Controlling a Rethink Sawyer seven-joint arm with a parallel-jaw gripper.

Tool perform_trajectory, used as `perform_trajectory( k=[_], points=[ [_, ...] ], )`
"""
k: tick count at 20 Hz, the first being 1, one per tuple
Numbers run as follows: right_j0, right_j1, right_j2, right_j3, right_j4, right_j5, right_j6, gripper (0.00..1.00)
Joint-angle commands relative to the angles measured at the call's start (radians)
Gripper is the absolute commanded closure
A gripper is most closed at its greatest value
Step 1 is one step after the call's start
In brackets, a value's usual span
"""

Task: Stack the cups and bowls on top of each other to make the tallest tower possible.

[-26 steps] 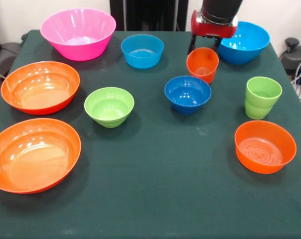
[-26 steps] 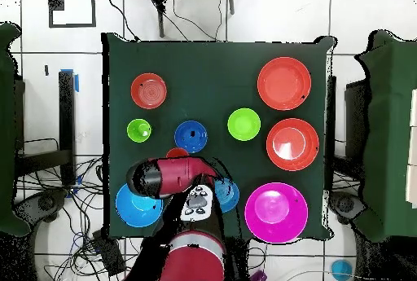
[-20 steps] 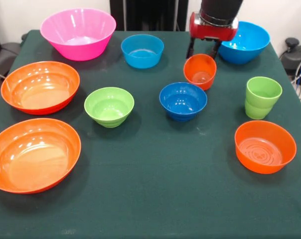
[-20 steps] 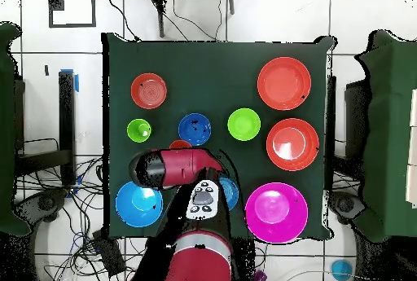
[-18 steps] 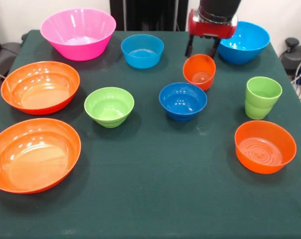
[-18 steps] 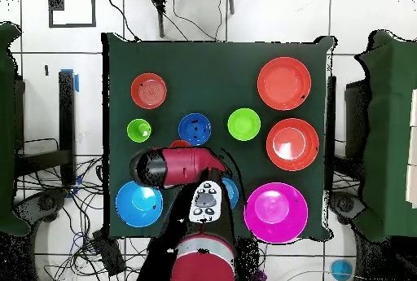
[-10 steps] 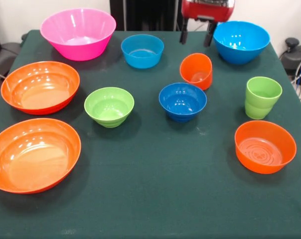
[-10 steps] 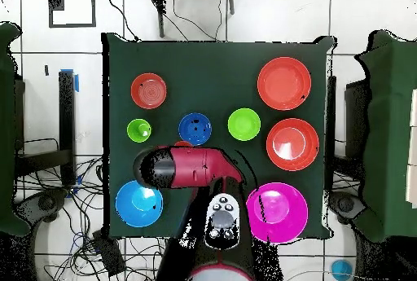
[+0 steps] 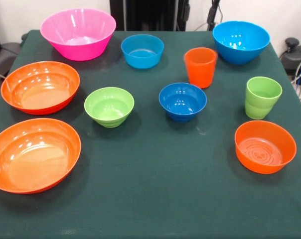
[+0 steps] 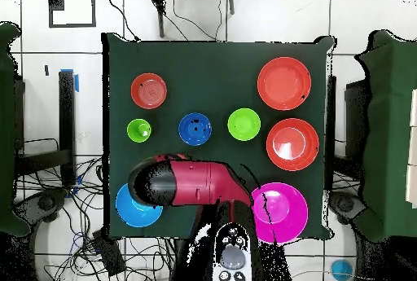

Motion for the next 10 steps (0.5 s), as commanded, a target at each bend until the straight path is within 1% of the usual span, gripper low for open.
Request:
perform_trajectory(
  k=[1, 5, 10],
  points=[
    [-0.033, -0.017, 0.131, 0.122, -0.047, 0.040, -0.049, 0.00],
    [-0.066, -0.024, 0.152, 0.140, -0.050, 0.032, -0.063, 0.00],
    [-0.100, -0.021, 0.170, 0.149, -0.070, 0.023, -0.075, 0.00]
  ],
)
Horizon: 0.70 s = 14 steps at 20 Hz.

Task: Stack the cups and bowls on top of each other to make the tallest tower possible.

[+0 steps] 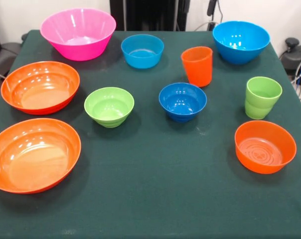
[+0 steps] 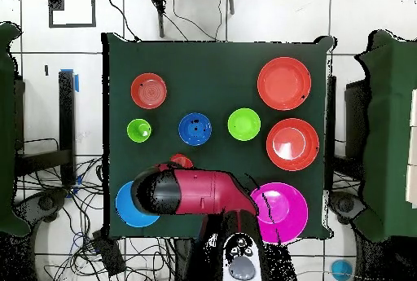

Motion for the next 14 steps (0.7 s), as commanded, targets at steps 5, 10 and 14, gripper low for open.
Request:
perform_trajectory(
  k=[5, 10, 14],
  points=[
    [-0.031, 0.027, 0.121, 0.070, -0.083, 0.021, -0.045, 0.00],
    [-0.011, 0.036, 0.108, 0.055, -0.091, 0.028, -0.024, 0.00],
    [0.000, 0.037, 0.103, 0.050, -0.101, 0.036, -0.016, 0.00]
  ],
)
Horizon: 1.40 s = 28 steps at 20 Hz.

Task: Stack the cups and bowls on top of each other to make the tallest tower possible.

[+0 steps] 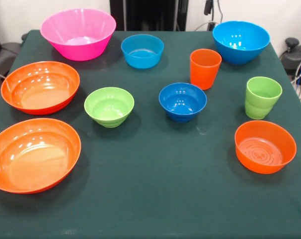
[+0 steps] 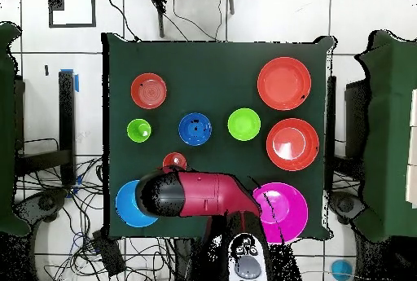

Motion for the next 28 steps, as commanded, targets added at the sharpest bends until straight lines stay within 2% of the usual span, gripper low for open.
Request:
perform_trajectory(
  k=[1, 12, 28],
  points=[
    [0.023, 0.036, 0.082, 0.031, -0.082, 0.038, -0.016, 0.00],
    [0.062, 0.048, 0.060, 0.010, -0.082, 0.051, 0.019, 0.00],
    [0.063, 0.057, 0.055, 0.010, -0.080, 0.039, 0.018, 0.00]
  ],
)
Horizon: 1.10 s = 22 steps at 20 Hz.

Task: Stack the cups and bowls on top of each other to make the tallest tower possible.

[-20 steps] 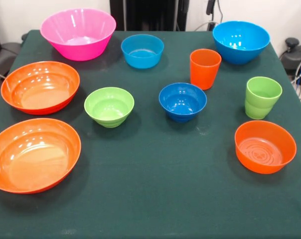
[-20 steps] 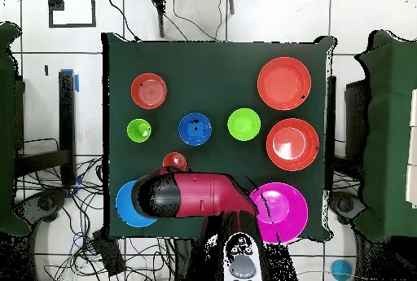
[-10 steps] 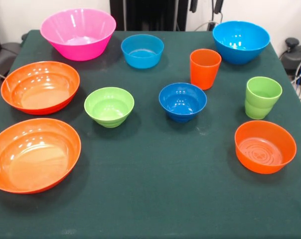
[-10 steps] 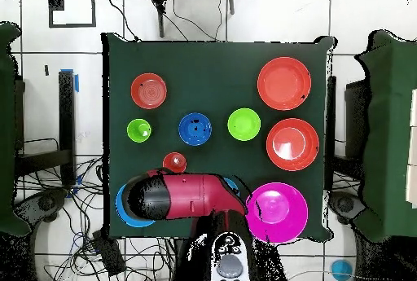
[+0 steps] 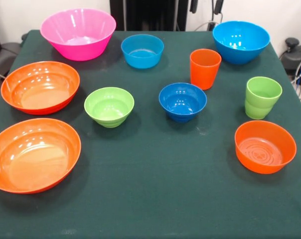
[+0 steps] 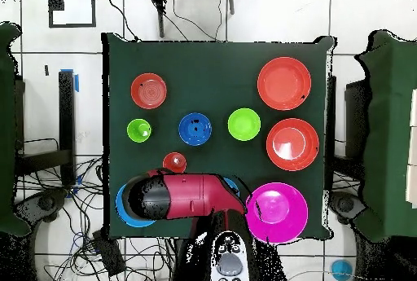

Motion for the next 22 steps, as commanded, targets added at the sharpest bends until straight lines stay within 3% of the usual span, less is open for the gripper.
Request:
perform_trajectory(
  k=[1, 17, 22],
  points=[
    [0.014, 0.051, 0.053, 0.011, -0.071, 0.038, 0.019, 0.00],
    [0.012, 0.028, 0.053, 0.010, -0.068, 0.079, 0.004, 0.00],
    [0.019, 0.054, 0.048, -0.017, -0.072, 0.083, 0.013, 0.00]
  ],
)
